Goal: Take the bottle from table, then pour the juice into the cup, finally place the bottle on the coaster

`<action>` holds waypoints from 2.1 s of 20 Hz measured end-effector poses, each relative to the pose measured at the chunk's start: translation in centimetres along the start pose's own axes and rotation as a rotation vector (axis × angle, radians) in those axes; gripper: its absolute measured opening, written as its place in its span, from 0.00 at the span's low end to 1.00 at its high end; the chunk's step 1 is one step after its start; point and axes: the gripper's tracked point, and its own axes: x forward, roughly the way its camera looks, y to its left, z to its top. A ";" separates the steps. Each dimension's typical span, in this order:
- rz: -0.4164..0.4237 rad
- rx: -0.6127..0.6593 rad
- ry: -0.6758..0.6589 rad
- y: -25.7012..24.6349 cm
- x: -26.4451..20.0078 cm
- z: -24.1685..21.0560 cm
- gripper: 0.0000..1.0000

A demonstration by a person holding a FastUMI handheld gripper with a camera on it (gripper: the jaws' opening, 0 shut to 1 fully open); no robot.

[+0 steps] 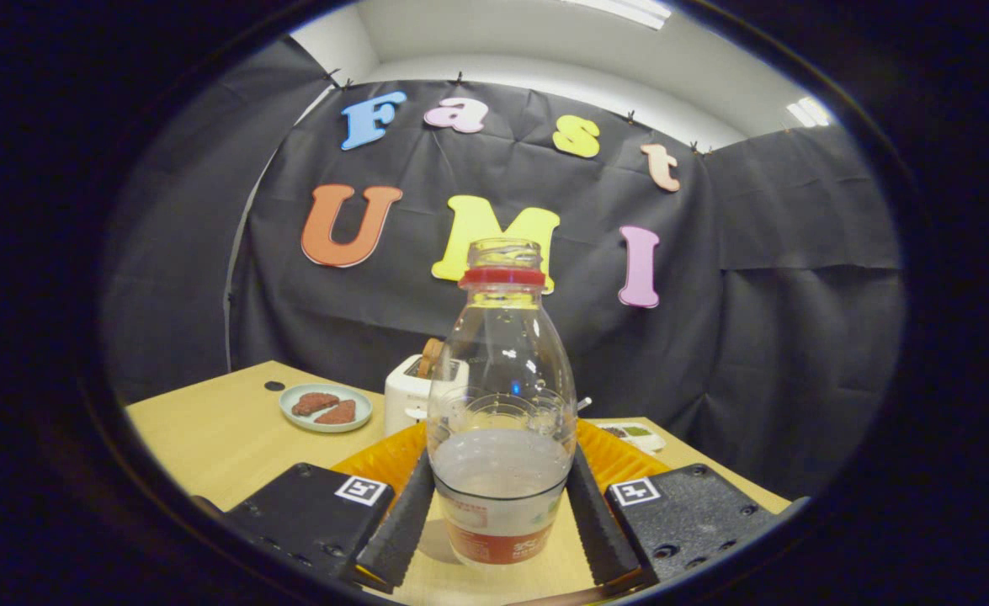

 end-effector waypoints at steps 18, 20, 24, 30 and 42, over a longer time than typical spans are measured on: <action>0.048 0.073 0.002 2.8 8.0 -9.1 0.83; 0.045 0.066 0.016 2.7 8.4 -10.0 0.84; 0.067 0.087 0.027 3.2 8.4 -10.9 0.84; 0.058 0.093 -0.001 2.8 8.0 -10.1 0.96; 0.059 0.050 -0.083 2.8 5.1 -5.1 1.00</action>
